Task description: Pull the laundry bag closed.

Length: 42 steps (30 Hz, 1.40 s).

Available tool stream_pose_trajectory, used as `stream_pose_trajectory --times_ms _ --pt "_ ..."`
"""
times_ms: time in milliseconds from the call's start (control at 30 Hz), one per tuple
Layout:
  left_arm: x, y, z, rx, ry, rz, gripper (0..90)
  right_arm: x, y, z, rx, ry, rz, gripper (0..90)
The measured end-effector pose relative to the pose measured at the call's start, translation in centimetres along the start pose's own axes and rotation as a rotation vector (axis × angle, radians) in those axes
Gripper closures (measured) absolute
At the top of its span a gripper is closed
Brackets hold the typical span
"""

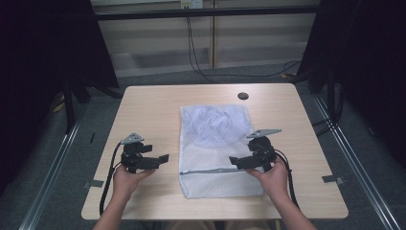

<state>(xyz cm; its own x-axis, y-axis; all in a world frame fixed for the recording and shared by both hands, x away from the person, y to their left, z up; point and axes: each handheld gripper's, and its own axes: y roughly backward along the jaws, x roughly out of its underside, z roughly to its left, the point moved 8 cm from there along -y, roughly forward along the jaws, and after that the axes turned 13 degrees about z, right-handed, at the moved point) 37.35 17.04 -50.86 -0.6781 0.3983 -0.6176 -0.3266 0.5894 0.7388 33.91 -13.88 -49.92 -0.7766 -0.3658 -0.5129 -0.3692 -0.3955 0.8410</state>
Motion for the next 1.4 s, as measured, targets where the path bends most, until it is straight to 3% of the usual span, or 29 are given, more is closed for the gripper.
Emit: stream_pose_trajectory --times_ms 200,367,500,733,1400 --pt "-0.2 0.1 -0.8 0.013 -0.021 -0.011 10.7 -0.6 -0.4 1.5 -0.029 0.010 0.010 10.0" --pt "-0.4 0.2 -1.1 0.030 -0.005 -0.016 11.0 -1.3 -0.6 2.6 -0.050 0.026 0.009 10.7" --pt "-0.5 -0.5 -1.8 0.058 -0.026 0.018 11.0 -1.8 -1.1 3.9 -0.070 0.033 0.019 11.6" --pt "-0.6 -0.9 -2.0 0.077 -0.033 0.026 11.6 -2.2 -2.1 5.3 -0.120 0.023 0.034 14.7" --pt "0.1 -0.5 -2.0 0.057 -0.025 0.040 13.0 -3.2 -4.7 7.4 -0.179 0.015 0.077 18.6"
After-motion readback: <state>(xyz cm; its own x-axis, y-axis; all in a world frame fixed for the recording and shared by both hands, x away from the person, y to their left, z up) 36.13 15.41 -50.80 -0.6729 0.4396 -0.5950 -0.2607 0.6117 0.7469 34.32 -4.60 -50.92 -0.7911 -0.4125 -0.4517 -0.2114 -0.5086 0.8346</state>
